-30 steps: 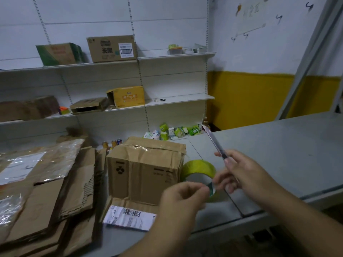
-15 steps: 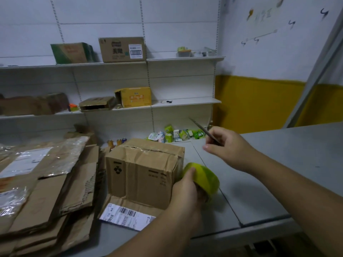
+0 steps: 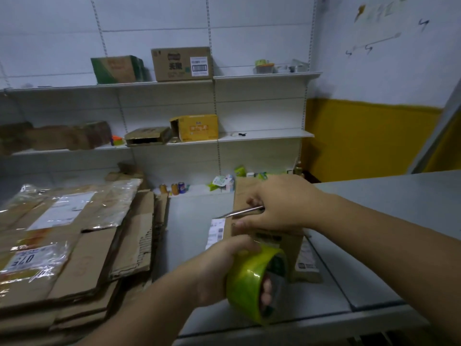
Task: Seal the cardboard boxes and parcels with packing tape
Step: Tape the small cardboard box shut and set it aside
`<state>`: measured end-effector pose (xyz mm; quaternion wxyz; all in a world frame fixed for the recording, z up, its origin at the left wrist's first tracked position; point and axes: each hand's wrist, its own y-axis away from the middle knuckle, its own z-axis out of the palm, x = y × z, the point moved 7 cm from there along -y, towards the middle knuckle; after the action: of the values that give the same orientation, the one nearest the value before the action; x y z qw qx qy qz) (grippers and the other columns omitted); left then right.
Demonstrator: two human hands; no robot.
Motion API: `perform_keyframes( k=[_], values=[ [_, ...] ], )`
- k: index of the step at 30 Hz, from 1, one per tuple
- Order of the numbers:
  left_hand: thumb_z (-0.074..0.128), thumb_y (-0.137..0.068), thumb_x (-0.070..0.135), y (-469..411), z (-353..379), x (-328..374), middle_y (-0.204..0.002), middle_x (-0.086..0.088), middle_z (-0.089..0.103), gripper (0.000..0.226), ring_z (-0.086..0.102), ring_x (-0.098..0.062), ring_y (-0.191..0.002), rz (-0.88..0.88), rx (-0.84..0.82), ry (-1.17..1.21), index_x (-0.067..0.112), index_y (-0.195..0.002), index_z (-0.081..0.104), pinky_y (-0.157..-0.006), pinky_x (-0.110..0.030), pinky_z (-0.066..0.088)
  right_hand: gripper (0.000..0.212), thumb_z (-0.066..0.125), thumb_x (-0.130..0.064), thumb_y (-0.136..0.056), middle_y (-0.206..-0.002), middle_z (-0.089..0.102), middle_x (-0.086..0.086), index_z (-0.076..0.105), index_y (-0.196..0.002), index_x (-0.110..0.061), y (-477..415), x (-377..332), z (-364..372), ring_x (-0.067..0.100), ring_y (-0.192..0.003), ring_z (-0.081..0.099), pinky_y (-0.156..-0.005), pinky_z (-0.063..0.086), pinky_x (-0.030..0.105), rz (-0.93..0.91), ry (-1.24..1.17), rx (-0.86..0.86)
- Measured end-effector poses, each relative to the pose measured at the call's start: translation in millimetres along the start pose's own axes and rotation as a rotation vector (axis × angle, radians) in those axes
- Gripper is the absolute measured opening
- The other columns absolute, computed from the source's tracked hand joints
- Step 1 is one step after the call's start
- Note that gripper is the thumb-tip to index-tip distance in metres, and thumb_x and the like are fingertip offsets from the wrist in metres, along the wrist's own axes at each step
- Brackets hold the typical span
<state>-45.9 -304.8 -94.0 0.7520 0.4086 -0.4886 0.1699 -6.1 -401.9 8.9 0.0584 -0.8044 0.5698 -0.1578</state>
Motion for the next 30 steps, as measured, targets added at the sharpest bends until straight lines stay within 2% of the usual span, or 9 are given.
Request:
perform_keyframes(
  k=[2, 4, 9, 13, 15, 17, 21, 26, 30],
  values=[
    [0.055, -0.077, 0.022, 9, 0, 4, -0.073, -0.017, 0.063, 0.052, 0.062, -0.025, -0.059, -0.016, -0.099, -0.001, -0.004, -0.122, 0.05, -0.06, -0.03, 0.053, 0.053, 0.043, -0.082, -0.074, -0.066, 0.044, -0.011, 0.046, -0.064, -0.03, 4, -3, -4, 0.012, -0.068, 0.044, -0.05, 0.024, 0.026, 0.059, 0.007, 0.045],
    [0.056, -0.078, 0.021, 16, -12, 9, -0.067, -0.018, 0.063, 0.044, 0.061, -0.025, -0.054, 0.01, -0.076, -0.015, -0.002, -0.115, 0.052, -0.054, -0.03, 0.053, 0.053, 0.041, -0.08, -0.077, -0.066, 0.036, -0.011, 0.036, -0.063, -0.03, 6, -6, -2, 0.013, -0.069, 0.042, -0.05, 0.026, 0.026, 0.107, 0.005, 0.048],
    [0.049, -0.095, 0.025, 20, -32, 13, -0.063, -0.016, 0.063, 0.032, 0.06, -0.025, -0.051, 0.082, 0.108, -0.138, -0.002, -0.112, 0.054, -0.05, -0.027, 0.051, 0.033, 0.039, -0.055, -0.095, -0.089, 0.045, -0.012, 0.058, -0.103, -0.029, 1, -5, 21, 0.014, -0.09, 0.052, -0.064, 0.035, 0.03, 0.144, -0.159, 0.043],
    [0.048, -0.097, 0.027, 17, -27, 8, -0.064, -0.015, 0.063, 0.032, 0.06, -0.023, -0.051, 0.084, 0.105, -0.114, -0.001, -0.11, 0.053, -0.051, -0.027, 0.052, 0.027, 0.042, -0.032, -0.099, -0.104, 0.064, -0.002, 0.065, -0.11, -0.022, 16, 14, 1, 0.016, -0.095, 0.058, -0.079, 0.047, 0.036, 0.195, -0.36, 0.158],
    [0.048, -0.098, 0.028, 14, -28, 7, -0.065, -0.014, 0.063, 0.035, 0.061, -0.022, -0.051, 0.089, 0.093, -0.099, -0.003, -0.113, 0.051, -0.052, -0.027, 0.053, 0.022, 0.039, -0.029, -0.1, -0.087, 0.063, -0.005, 0.061, -0.099, -0.027, 36, 15, -15, 0.005, -0.077, 0.055, -0.068, 0.044, 0.03, 0.171, -0.393, 0.183],
    [0.047, -0.098, 0.027, 12, -28, 6, -0.064, -0.014, 0.063, 0.035, 0.06, -0.022, -0.051, 0.099, 0.093, -0.084, -0.004, -0.114, 0.051, -0.051, -0.028, 0.052, 0.015, 0.035, -0.032, -0.1, -0.078, 0.058, -0.011, 0.046, -0.097, -0.042, 57, -1, -20, 0.004, -0.071, 0.053, -0.057, 0.036, 0.018, 0.12, -0.353, 0.055],
    [0.045, -0.099, 0.027, 9, -28, 7, -0.063, -0.013, 0.064, 0.03, 0.06, -0.022, -0.051, 0.117, 0.104, -0.11, -0.002, -0.1, 0.056, -0.053, -0.027, 0.051, 0.045, 0.033, -0.03, -0.102, -0.111, 0.062, -0.009, 0.024, -0.138, -0.054, 75, -28, -8, 0.007, -0.095, 0.055, -0.066, 0.035, 0.02, 0.042, -0.138, -0.145],
    [0.045, -0.099, 0.026, 12, -26, 8, -0.061, -0.012, 0.063, 0.03, 0.06, -0.021, -0.049, 0.144, 0.129, -0.111, 0.0, -0.092, 0.059, -0.051, -0.024, 0.051, 0.059, 0.035, -0.024, -0.101, -0.116, 0.057, -0.007, 0.009, -0.147, -0.049, 69, -31, 5, 0.006, -0.087, 0.044, -0.07, 0.031, 0.021, 0.039, -0.019, -0.14],
    [0.044, -0.099, 0.025, 12, -26, 8, -0.059, -0.012, 0.062, 0.031, 0.059, -0.02, -0.047, 0.143, 0.131, -0.113, 0.0, -0.088, 0.059, -0.052, -0.023, 0.051, 0.064, 0.04, -0.028, -0.1, -0.125, 0.054, -0.001, 0.002, -0.15, -0.041, 65, -38, 13, 0.018, -0.105, 0.054, -0.071, 0.031, 0.025, 0.029, 0.143, -0.216]
  ],
)
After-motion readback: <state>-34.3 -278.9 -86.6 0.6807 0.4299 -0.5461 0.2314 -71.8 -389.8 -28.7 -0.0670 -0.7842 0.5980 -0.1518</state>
